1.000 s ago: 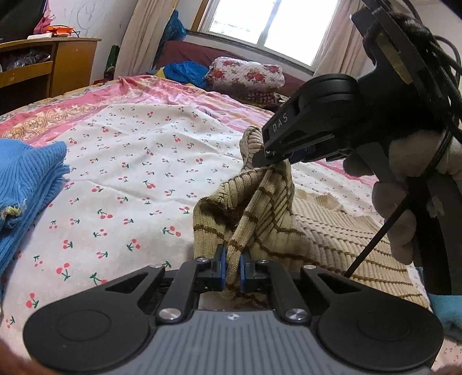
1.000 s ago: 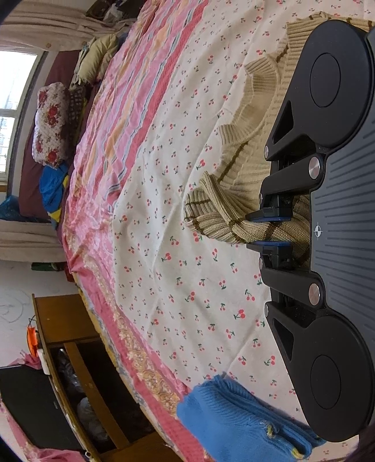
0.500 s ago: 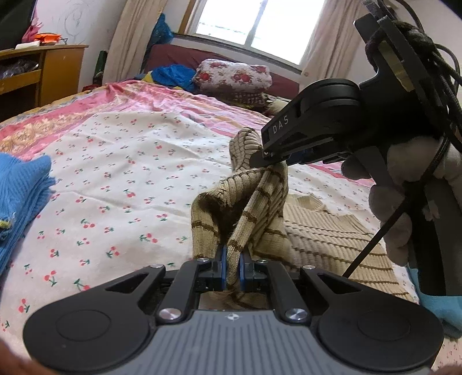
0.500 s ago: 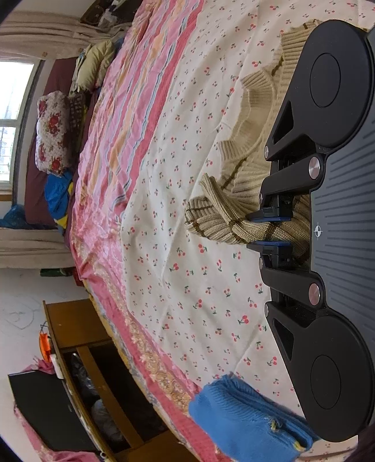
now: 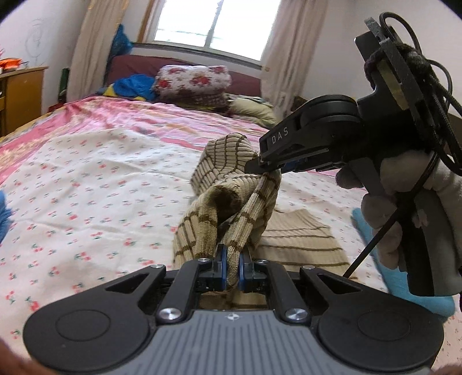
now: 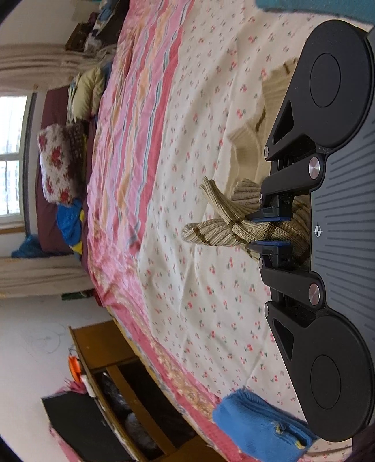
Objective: Fold small clothes
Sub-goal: 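Lift the gripped sweater side with both grippers and fold it over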
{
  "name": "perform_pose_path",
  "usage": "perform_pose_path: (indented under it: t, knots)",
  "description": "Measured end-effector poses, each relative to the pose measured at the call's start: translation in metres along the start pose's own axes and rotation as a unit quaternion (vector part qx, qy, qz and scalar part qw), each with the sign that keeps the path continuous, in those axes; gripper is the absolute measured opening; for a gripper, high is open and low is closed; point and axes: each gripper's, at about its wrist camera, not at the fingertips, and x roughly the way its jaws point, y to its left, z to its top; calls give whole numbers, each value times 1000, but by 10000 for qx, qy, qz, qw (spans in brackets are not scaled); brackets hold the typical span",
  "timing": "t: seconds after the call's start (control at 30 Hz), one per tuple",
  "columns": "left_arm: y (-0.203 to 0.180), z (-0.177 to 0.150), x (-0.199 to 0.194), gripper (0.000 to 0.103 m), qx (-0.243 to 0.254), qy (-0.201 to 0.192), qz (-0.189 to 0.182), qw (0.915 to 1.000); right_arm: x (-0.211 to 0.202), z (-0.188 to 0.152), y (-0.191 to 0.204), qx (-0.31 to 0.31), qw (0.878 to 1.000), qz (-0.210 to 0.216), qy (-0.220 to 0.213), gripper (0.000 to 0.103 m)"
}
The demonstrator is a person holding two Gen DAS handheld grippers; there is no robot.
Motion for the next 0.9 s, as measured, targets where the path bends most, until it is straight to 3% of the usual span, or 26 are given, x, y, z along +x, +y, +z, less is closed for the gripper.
perform_pose_path:
  t: [0.5,0.77,0.9]
  knots:
    - [-98,-16,38,14,807,450,-695,9933,-14,-33,-112,914,9957,-169,61,11]
    - [-129,-33,65,14,1055,926,-956,9855,2,-60,-147,1245,9908,-366,389,12]
    - [-132,-44,70,14,1127,1084,-940,9832,1,-71,-169,1903,9810,-156,355,18]
